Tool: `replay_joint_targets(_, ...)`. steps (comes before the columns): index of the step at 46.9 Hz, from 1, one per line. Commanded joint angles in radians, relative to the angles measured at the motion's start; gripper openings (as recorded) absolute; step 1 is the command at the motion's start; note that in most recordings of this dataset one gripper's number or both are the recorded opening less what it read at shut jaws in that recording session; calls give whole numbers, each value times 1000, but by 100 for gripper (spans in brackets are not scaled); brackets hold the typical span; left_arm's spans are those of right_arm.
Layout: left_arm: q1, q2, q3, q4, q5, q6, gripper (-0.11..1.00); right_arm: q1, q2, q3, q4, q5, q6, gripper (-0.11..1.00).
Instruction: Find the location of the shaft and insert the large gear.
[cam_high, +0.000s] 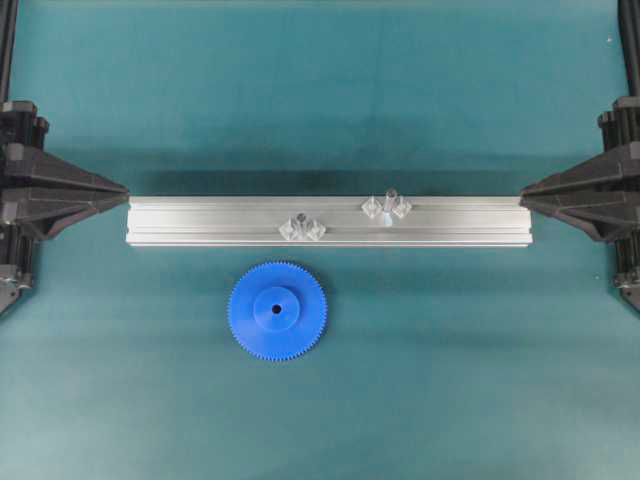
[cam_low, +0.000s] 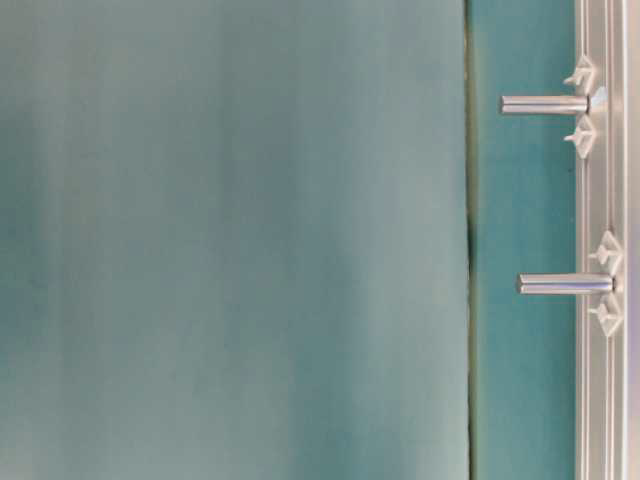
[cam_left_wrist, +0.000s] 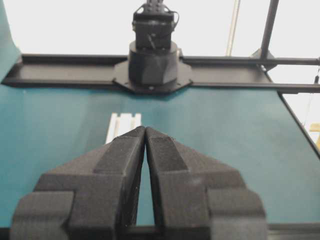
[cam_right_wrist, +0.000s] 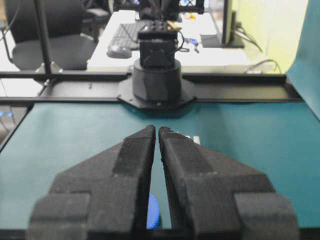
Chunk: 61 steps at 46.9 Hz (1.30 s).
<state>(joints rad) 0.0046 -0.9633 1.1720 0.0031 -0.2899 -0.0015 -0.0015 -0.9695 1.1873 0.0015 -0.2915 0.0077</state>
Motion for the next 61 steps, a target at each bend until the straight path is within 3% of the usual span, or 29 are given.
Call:
replay_joint_targets(1,-5,18,11,11,23,-2,11,-12,14,2,3,-5,-6,16)
replay_joint_targets(4,-5,18,5,11,57,0,10,-18,6,15,20,-2,0,18)
replay_joint_targets(9,-5,14,-5,11,110,0,0,-21,-5,32,38,20,18,5)
replay_joint_targets(14,-5,9,5,11,133,-5,-1,-29,-14,37,37,58,35,1)
replay_joint_targets(25,-5,14,11,12,176,-14,-1,-41,-11,35,37,143,46,1)
replay_joint_targets(38,-5,17,15,12,206,-78,-1,-46,21,37,37,229,104,1)
replay_joint_targets(61,-11,100,-35,11,304,-92,-1,-48,92,35,38,310,107,1)
